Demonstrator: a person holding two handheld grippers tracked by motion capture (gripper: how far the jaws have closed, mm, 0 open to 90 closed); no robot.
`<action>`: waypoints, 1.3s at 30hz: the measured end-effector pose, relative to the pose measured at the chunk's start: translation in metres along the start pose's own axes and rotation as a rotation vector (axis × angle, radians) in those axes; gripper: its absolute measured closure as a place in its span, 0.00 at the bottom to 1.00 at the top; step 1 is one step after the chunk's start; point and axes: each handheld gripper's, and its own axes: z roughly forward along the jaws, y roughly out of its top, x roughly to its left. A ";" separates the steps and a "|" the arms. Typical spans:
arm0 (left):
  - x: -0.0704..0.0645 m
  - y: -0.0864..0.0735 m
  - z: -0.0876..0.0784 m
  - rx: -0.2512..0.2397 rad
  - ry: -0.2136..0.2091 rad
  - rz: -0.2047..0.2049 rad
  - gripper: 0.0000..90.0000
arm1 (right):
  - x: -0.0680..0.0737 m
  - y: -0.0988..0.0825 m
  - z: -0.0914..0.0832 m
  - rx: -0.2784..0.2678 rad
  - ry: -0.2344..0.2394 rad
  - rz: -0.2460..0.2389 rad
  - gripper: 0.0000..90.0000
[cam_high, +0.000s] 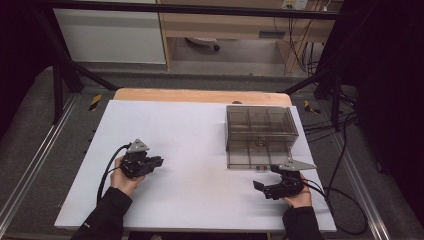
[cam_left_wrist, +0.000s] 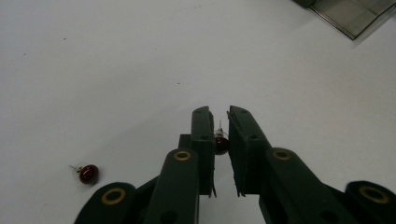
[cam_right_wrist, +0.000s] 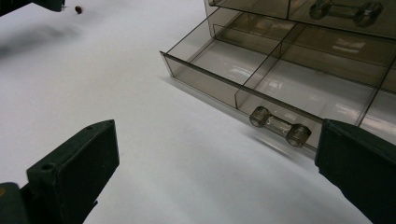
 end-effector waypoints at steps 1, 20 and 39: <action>-0.002 0.001 0.001 0.003 -0.002 0.005 0.89 | 0.000 0.000 0.000 -0.001 -0.001 -0.001 0.00; -0.030 0.011 0.012 0.007 -0.032 0.030 0.89 | 0.000 0.000 0.000 0.002 -0.002 -0.003 0.00; -0.052 0.027 0.022 -0.005 -0.068 0.064 0.89 | 0.000 0.000 0.000 0.004 -0.003 -0.005 0.00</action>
